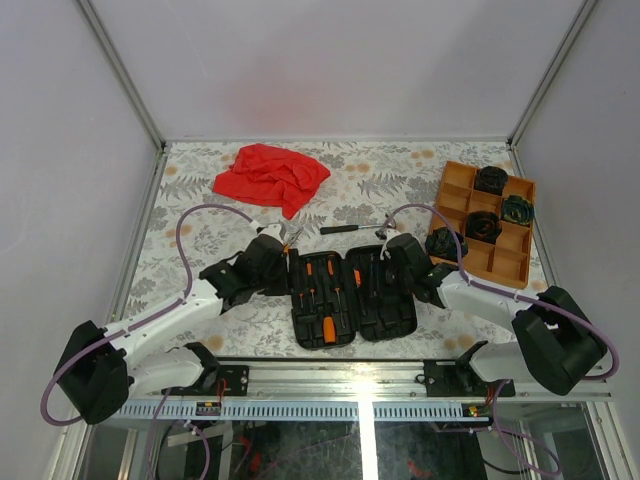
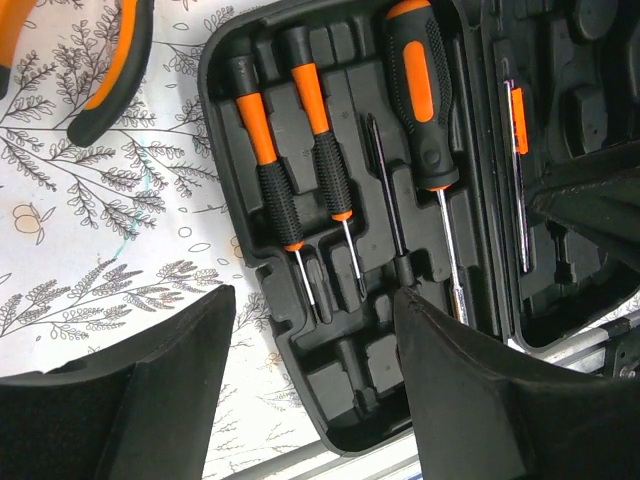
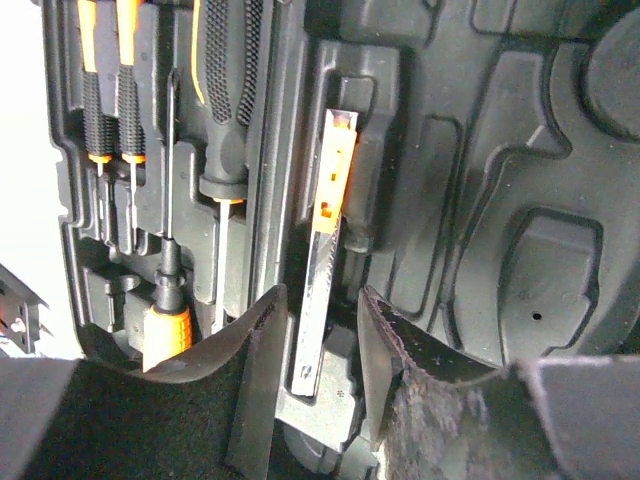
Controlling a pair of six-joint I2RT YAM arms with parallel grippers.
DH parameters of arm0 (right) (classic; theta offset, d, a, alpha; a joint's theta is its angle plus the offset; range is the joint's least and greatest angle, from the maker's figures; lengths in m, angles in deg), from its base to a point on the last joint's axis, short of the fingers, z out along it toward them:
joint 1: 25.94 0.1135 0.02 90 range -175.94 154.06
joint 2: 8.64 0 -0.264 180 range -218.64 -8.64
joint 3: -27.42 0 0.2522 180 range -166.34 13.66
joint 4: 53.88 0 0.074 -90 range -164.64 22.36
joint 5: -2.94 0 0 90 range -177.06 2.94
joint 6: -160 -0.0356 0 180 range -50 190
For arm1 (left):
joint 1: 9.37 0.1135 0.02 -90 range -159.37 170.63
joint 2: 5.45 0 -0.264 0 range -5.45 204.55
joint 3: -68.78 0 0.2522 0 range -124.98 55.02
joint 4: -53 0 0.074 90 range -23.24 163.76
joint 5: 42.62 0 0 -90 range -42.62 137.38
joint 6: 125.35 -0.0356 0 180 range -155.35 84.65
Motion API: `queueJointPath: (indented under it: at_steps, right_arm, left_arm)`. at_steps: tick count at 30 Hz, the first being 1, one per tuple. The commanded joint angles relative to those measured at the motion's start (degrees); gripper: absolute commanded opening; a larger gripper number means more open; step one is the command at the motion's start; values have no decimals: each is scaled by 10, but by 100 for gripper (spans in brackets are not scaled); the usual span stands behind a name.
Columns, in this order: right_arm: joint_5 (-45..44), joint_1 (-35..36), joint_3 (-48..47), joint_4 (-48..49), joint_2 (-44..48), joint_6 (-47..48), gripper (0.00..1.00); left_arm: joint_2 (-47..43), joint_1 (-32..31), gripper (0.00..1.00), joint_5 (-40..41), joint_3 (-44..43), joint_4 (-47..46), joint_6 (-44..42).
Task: Sort the tools into containers
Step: Adjust the utility knife in the storage box.
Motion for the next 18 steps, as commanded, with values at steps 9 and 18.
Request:
queueJointPath:
  at_steps: [9, 18]
  right_arm:
    - [13, -6, -5, 32, -19, 6, 38]
    - [16, -7, -5, 36, -43, 5, 35]
  left_arm:
    - [10, -18, 63, 18, 3, -43, 10]
    - [11, -21, 62, 20, 4, -44, 9]
